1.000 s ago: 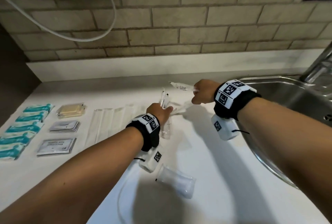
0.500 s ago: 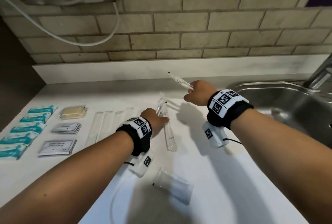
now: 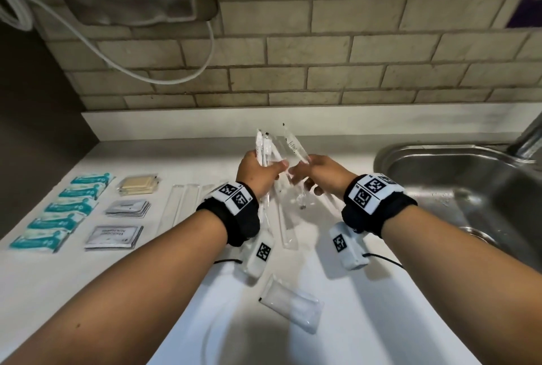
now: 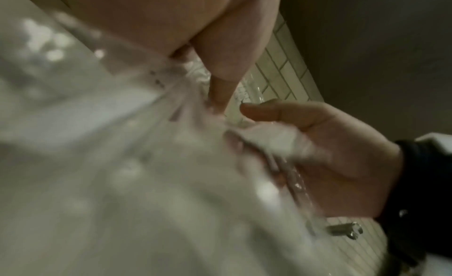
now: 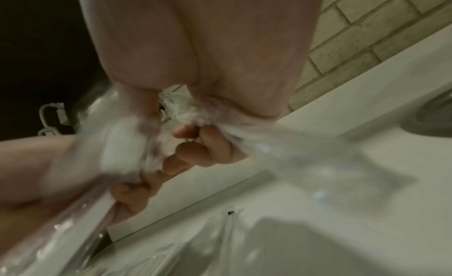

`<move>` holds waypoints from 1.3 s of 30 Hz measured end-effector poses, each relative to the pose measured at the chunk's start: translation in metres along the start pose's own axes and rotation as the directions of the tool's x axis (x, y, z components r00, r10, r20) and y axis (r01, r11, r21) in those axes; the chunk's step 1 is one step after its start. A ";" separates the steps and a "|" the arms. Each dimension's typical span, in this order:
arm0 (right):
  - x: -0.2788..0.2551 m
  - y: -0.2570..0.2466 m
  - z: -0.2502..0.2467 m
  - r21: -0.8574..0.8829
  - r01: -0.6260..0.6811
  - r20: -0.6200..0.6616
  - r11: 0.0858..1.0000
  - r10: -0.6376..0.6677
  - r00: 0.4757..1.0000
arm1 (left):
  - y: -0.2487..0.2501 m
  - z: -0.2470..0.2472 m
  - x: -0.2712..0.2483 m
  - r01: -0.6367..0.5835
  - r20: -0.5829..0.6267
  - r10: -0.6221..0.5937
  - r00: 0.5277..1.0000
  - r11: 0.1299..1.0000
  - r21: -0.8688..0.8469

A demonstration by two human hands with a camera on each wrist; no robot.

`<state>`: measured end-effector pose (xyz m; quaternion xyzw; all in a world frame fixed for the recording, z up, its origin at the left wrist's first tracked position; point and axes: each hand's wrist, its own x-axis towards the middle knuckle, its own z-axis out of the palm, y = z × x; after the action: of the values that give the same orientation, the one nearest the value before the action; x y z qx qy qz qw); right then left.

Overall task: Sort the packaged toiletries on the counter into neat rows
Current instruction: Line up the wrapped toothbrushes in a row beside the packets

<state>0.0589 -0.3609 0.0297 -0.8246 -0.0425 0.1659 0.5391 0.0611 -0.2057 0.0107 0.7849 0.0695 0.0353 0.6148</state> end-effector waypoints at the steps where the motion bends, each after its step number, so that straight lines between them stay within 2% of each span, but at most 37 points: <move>1: -0.001 0.002 0.000 0.074 -0.033 -0.018 0.997 0.034 0.999 | 0.001 -0.002 -0.001 -0.015 0.000 0.015 1.000 0.999 -0.031; 3: 0.000 0.005 -0.003 0.185 -0.084 -0.077 0.979 0.099 0.992 | 0.005 -0.006 -0.003 -0.036 0.024 0.038 0.999 0.995 -0.089; 7: 0.006 0.014 -0.010 0.158 -0.179 -0.210 0.971 0.211 0.955 | 0.011 -0.014 -0.005 -0.050 0.090 0.066 0.994 0.984 -0.170; 8: 0.009 0.018 -0.010 0.134 -0.209 -0.223 0.969 0.235 0.946 | 0.011 -0.015 -0.006 -0.053 0.101 0.072 0.992 0.982 -0.180; 12: 0.022 0.041 -0.008 -0.151 -0.305 -0.222 0.940 0.268 0.937 | 0.009 -0.020 -0.010 -0.043 0.124 0.068 0.990 0.980 -0.195; 20: 0.027 0.067 0.000 -0.276 -0.371 -0.221 0.887 0.317 0.922 | -0.002 -0.026 -0.010 -0.007 0.125 0.025 0.992 0.990 -0.143; 22: 0.025 0.059 0.002 -0.396 -0.335 -0.268 0.855 0.242 0.933 | -0.004 -0.027 -0.008 0.002 0.123 0.014 0.992 0.992 -0.127; 24: 0.020 0.040 0.006 -0.432 -0.188 -0.314 0.882 0.048 0.948 | -0.006 -0.028 -0.005 0.007 0.108 0.004 0.994 0.995 -0.103; 26: 0.016 0.012 0.011 -0.246 0.000 -0.246 0.969 -0.063 0.967 | -0.008 -0.026 -0.003 0.007 0.096 0.002 0.995 0.996 -0.087; 27: 0.015 -0.001 0.013 -0.166 0.047 -0.171 0.985 -0.076 0.982 | -0.008 -0.025 -0.003 0.010 0.097 -0.001 0.995 0.996 -0.089; 30: 0.017 -0.023 0.015 -0.200 0.021 0.020 0.980 -0.017 1.000 | -0.008 -0.022 -0.004 0.038 0.124 -0.021 0.992 0.990 -0.133; 32: 0.018 -0.026 0.012 -0.188 0.002 0.054 0.982 0.008 0.998 | -0.009 -0.021 -0.005 0.051 0.139 -0.029 0.990 0.986 -0.158; 34: 0.018 -0.023 0.009 -0.105 0.004 0.075 0.994 0.004 0.997 | -0.010 -0.020 -0.006 0.071 0.145 -0.049 0.988 0.986 -0.151; 36: 0.017 -0.022 0.004 -0.056 0.003 0.047 0.998 0.000 0.999 | -0.010 -0.019 -0.006 0.111 0.153 -0.087 0.984 0.982 -0.153; 39: 0.020 -0.024 -0.006 -0.119 0.072 -0.133 0.990 -0.088 0.987 | -0.005 -0.018 -0.007 0.243 0.155 -0.215 0.964 0.952 -0.186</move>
<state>0.0818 -0.3512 0.0484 -0.8612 -0.0475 0.0838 0.4991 0.0514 -0.1884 0.0106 0.7050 0.1152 -0.0817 0.6950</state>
